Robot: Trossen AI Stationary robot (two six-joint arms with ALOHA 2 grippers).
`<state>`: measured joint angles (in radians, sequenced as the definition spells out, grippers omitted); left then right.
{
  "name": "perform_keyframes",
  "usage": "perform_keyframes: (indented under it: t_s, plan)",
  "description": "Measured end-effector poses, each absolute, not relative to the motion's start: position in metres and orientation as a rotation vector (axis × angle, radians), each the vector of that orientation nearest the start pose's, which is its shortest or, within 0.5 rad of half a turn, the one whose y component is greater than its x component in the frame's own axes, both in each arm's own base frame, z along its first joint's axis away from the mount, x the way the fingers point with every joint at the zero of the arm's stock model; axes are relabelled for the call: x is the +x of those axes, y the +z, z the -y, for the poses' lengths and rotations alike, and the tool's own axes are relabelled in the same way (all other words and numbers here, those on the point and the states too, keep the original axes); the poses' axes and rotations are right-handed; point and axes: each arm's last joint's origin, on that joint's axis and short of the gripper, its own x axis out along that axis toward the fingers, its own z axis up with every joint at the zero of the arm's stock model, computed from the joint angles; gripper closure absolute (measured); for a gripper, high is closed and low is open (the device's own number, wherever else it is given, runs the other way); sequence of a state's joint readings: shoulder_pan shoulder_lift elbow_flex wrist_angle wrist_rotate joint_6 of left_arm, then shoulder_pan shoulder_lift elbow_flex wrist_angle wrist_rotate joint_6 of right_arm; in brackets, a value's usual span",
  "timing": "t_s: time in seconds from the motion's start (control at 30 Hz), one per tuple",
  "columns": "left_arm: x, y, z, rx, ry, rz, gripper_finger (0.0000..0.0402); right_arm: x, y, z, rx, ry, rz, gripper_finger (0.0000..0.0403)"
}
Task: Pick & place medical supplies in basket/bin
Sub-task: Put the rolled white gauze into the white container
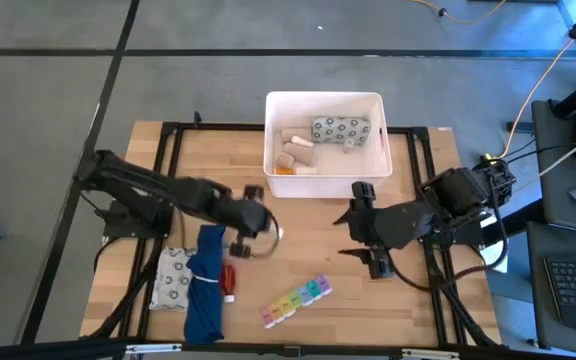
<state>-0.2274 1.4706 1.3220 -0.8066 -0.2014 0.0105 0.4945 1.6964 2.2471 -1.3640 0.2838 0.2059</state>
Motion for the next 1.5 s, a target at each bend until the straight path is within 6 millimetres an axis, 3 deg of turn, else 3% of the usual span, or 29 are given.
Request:
perform_keyframes:
  t_s: [0.23,0.47,0.73,1.0,1.2,1.5]
  plan:
    - [0.271,0.374,0.02,0.077,0.162,-0.549,0.036,0.274,0.441,-0.141,-0.105,-0.002,-0.718,0.0127]
    - [0.263,0.386,-0.02,0.066,0.292,-0.489,0.0362,0.273,0.411,-0.146,0.081,0.176,-0.518,0.0127]
    - [0.285,0.373,-0.071,-0.038,0.316,-0.587,0.0364,0.256,0.375,-0.135,0.229,0.155,-0.41,0.0127]
    - [0.329,0.369,-0.131,-0.016,0.382,-0.821,0.0364,0.245,0.35,-0.127,0.336,0.063,-0.389,0.0127]
    - [0.352,0.337,-0.172,-0.052,0.358,-0.998,0.0362,0.244,0.345,-0.126,0.386,0.046,-0.402,0.0127]
    - [0.367,0.279,-0.207,-0.094,0.366,-1.165,0.0357,0.244,0.346,-0.125,0.365,0.034,-0.391,0.0127]
